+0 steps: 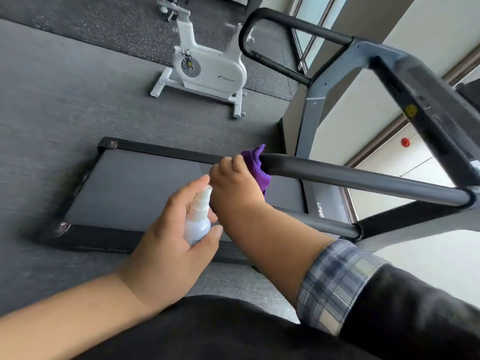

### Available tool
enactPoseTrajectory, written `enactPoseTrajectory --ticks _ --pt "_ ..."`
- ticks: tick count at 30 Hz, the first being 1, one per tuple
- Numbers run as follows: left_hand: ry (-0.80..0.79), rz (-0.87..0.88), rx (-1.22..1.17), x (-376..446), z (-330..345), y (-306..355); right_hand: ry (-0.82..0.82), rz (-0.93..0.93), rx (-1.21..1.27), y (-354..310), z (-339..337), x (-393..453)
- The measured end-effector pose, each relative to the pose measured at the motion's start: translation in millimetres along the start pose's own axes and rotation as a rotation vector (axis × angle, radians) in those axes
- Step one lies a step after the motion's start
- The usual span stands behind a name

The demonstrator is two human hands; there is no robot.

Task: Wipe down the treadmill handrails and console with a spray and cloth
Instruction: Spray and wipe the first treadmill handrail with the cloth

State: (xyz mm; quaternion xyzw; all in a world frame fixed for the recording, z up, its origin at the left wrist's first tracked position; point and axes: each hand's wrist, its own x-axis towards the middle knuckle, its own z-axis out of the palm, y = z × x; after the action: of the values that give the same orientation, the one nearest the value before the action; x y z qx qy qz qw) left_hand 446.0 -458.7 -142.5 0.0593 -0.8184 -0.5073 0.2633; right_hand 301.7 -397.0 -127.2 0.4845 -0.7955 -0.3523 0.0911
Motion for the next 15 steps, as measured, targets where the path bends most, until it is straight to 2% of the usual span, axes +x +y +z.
enactPoseTrajectory --ticks 6,9,15 --pt "0.031 -0.014 0.024 -7.8 -20.7 -7.4 0.337 0.261 0.48 68.2 16.0 -50.0" --pt "0.059 -0.012 0.019 -9.0 -31.1 -9.3 0.369 0.402 0.651 101.9 42.4 -80.8" --pt "0.021 -0.016 0.001 -3.8 -38.6 -10.5 0.338 0.487 0.679 122.4 71.9 -111.1"
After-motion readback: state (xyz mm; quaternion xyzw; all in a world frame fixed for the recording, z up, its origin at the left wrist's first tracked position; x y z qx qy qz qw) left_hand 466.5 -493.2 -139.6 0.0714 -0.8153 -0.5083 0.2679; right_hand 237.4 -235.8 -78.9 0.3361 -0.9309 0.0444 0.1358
